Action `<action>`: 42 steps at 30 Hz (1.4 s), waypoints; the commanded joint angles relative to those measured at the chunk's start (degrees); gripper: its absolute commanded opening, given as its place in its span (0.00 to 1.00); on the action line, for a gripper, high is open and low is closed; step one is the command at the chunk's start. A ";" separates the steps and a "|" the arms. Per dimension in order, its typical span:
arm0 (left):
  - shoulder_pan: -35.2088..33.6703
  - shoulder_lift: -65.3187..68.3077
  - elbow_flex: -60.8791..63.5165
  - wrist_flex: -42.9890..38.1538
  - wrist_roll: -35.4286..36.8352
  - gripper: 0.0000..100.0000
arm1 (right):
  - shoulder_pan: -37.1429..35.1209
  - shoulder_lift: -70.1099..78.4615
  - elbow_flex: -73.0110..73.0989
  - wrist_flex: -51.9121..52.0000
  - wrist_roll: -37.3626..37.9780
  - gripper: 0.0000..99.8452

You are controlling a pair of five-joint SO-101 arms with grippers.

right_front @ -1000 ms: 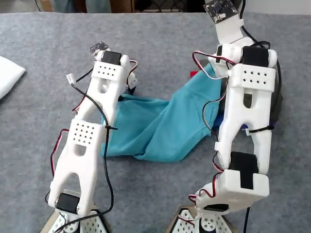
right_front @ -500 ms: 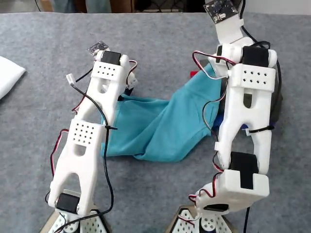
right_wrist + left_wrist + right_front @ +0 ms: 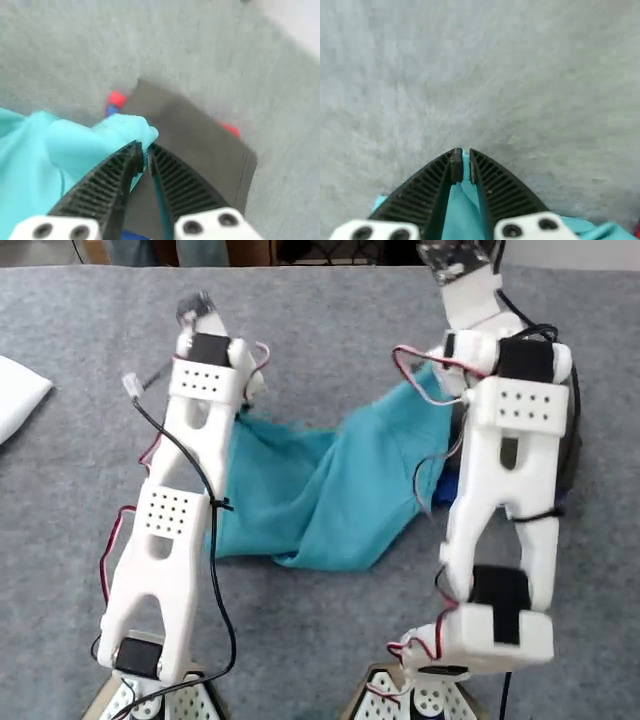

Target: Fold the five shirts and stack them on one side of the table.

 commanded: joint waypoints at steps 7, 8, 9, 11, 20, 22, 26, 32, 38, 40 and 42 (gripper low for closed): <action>-10.86 -28.22 -4.00 1.05 -5.98 0.03 | -4.57 -15.87 -11.03 -1.14 -2.90 0.01; -12.79 -31.12 -3.91 1.14 -6.51 0.03 | -4.48 -17.19 -12.26 -1.14 -5.01 0.01; -14.64 -34.11 -3.91 1.14 -6.77 0.03 | -4.40 -18.33 -13.49 -1.14 -7.03 0.01; -18.15 -39.74 -4.09 1.14 -7.65 0.03 | -4.40 -20.53 -15.43 -1.14 -10.20 0.01; -29.85 -64.79 -4.18 1.14 -16.18 0.03 | -4.75 -24.57 -27.12 -1.14 -23.03 0.01; -30.90 -69.80 -4.00 1.14 -18.46 0.03 | -4.84 -24.57 -30.81 -0.70 -23.47 0.01; -32.31 -78.24 -3.91 1.14 -22.07 0.03 | -4.84 -24.66 -39.60 1.93 -23.47 0.01; -35.47 -86.95 -3.82 1.23 -27.25 0.03 | -10.99 -24.84 -56.04 8.09 -17.49 0.01; -39.16 -94.86 5.76 1.23 -27.43 0.03 | -13.10 -26.33 -57.80 9.93 -16.00 0.01; -39.08 -98.55 12.62 1.23 -27.43 0.03 | -13.10 -26.51 -57.80 10.02 -16.00 0.01; -39.08 -103.03 19.91 1.23 -27.43 0.03 | -13.10 -26.59 -57.80 10.02 -16.00 0.01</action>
